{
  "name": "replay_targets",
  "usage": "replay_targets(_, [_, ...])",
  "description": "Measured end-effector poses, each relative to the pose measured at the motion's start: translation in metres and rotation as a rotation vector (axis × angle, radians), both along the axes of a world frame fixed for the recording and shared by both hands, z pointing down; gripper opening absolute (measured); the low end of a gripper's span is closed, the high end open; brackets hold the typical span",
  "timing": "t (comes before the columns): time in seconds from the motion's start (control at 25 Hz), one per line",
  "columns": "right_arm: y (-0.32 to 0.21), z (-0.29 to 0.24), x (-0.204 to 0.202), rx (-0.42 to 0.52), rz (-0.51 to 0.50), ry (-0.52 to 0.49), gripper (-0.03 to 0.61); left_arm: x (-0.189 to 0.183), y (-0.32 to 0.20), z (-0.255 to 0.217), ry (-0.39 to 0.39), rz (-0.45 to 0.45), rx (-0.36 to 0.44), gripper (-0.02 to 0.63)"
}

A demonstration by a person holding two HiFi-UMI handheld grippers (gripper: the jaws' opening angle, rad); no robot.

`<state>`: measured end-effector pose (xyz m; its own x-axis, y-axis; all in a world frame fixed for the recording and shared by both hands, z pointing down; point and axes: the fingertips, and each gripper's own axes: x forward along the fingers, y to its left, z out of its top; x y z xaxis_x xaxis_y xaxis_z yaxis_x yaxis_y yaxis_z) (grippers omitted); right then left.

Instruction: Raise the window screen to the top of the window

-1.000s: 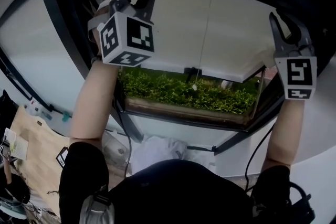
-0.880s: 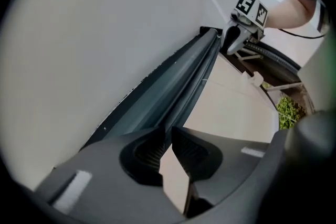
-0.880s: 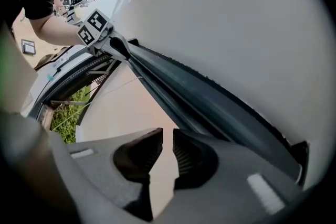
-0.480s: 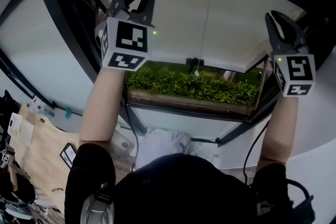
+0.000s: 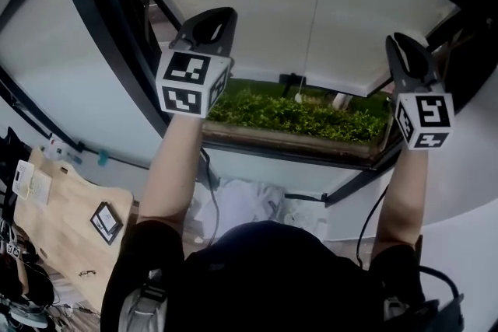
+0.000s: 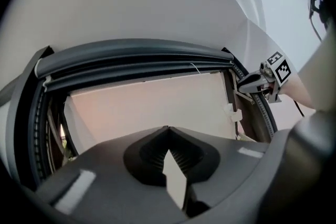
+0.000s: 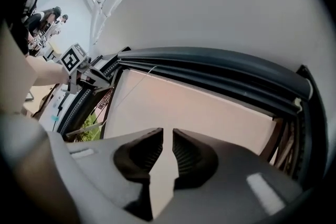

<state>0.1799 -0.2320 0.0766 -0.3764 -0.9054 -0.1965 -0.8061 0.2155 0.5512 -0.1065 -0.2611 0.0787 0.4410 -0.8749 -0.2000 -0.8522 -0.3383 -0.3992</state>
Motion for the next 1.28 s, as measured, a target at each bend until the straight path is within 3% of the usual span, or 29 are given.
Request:
replay_targets(0.32, [-0.001,0.057,0.01,-0.065,0.026,-0.095,0.057,0.0,-0.001,0.073,0.0,0.012,-0.102,0.006])
replay_targets(0.52, [0.003,0.08,0.026,-0.124,-0.008,-0.269,0.057,0.003,0.003,0.089,0.015,0.034,-0.128,0.006])
replay_targets(0.64, [0.003,0.1,0.035,-0.155,0.006,-0.323,0.057,0.006,0.003,0.101,0.007,0.039,-0.139,0.006])
replay_targets(0.88, [0.004,0.149,0.034,-0.183,0.096,-0.255,0.057,0.007,-0.002,0.139,0.001,0.028,-0.152,0.006])
replay_targets(1.08, [0.002,0.194,0.027,-0.247,0.104,-0.23,0.055,0.001,-0.01,0.18,-0.007,0.021,-0.229,0.006])
replay_targets(1.28, [-0.001,0.225,0.039,-0.291,0.119,-0.273,0.051,0.002,-0.009,0.212,-0.001,0.019,-0.272,0.006])
